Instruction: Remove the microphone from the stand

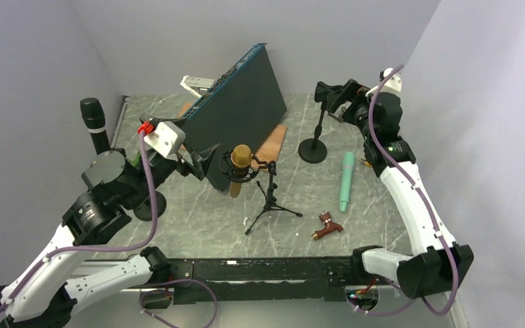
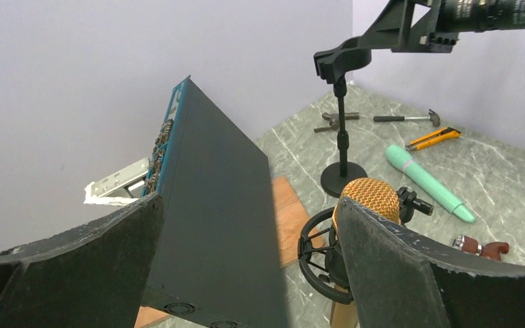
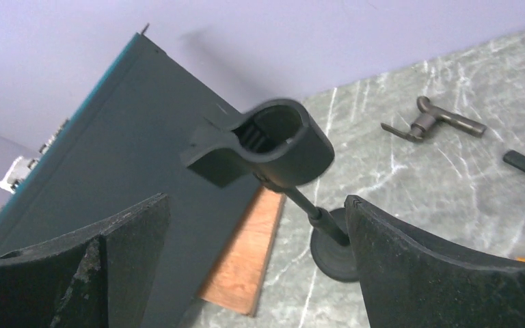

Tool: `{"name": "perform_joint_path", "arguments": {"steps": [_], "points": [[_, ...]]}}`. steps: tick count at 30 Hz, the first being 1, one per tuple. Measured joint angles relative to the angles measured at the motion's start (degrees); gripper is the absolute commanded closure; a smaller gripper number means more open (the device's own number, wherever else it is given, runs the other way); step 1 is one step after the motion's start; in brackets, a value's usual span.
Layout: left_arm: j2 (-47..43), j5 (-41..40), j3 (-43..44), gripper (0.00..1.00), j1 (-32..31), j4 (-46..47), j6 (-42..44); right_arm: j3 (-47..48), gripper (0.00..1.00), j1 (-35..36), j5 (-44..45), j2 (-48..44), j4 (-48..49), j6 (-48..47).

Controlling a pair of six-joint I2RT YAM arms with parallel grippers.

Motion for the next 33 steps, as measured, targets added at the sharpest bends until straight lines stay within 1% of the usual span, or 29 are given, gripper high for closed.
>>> {"name": "perform_joint_path", "arguments": {"steps": [3, 4, 5, 9, 15, 26, 31, 33], "points": [[-1.95, 0.11, -1.29, 0.01, 0.04, 0.7, -0.02, 2.23, 0.0, -1.2, -1.92, 2.99, 1.33, 1.55], [-2.78, -0.09, -1.88, 0.04, 0.15, 1.38, -0.02, 2.84, 0.0, -1.4, -2.49, 3.89, 1.7, 2.03], [-3.56, -0.31, -2.47, 0.05, 0.22, 1.92, -0.04, 3.23, 0.0, -1.53, -2.8, 4.55, 1.99, 2.29], [-5.51, -1.42, -4.28, 0.05, 0.46, 3.39, -0.07, 5.18, 0.0, -1.68, -3.67, 7.5, 2.99, 2.91], [-5.88, -2.45, -5.29, 0.05, 0.5, 4.26, -0.52, 6.49, 0.0, -1.75, -3.89, 10.25, 3.96, 3.41], [-6.47, -4.42, -5.68, 0.05, 0.5, 4.59, -0.98, 5.92, 0.0, -1.79, 0.15, 10.8, 4.74, 3.3], [-6.49, -4.37, -5.68, 0.08, 0.5, 4.68, -0.98, 5.92, 0.0, -1.79, 2.12, 11.98, 4.81, 3.32], [-6.51, -4.24, -5.73, 0.08, 0.5, 4.7, -0.98, 5.95, 0.03, -1.79, 2.58, 12.9, 4.76, 3.32]]}}
